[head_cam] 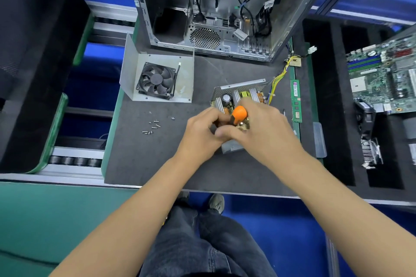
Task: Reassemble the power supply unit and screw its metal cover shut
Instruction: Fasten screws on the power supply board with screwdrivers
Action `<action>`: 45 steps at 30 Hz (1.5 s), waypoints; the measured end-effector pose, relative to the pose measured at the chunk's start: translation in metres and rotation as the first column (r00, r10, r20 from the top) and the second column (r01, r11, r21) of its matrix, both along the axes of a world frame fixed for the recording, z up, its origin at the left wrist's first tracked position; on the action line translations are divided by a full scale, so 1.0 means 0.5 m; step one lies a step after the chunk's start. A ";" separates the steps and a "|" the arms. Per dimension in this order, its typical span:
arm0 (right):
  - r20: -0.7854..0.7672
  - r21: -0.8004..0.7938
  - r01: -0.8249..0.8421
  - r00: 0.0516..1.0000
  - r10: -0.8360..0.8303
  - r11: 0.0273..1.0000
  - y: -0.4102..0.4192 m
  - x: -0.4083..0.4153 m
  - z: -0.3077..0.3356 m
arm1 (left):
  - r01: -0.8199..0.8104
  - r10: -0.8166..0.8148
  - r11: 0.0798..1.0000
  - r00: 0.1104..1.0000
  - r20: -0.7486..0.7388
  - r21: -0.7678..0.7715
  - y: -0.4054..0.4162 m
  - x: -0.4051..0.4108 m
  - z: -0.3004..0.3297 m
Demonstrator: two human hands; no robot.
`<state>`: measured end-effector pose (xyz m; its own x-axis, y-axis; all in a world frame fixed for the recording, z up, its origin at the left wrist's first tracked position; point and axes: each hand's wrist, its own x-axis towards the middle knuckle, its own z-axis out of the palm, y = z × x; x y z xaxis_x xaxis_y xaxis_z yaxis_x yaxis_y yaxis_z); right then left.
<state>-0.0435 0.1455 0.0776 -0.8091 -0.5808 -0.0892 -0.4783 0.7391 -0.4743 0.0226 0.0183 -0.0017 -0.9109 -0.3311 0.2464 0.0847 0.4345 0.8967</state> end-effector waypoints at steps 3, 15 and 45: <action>0.082 -0.053 -0.250 0.964 0.254 0.967 0.020 -0.030 0.057 | 0.086 -0.086 0.996 0.996 0.022 -0.013 -0.012 0.002 0.007; -0.209 0.491 -0.200 0.918 0.338 0.848 0.001 -0.031 0.075 | 0.103 -0.115 0.986 0.990 0.088 0.130 0.014 -0.010 0.017; -0.053 0.376 -0.472 0.848 0.527 0.798 0.011 -0.058 0.138 | 0.132 -0.144 0.986 0.982 0.124 0.098 0.013 0.004 0.041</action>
<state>-0.0723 0.1509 0.1464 -0.4339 -0.8634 -0.2575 -0.8684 0.4769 -0.1355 0.0248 0.0248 0.0189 -0.9717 -0.2151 0.0979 0.0183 0.3447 0.9386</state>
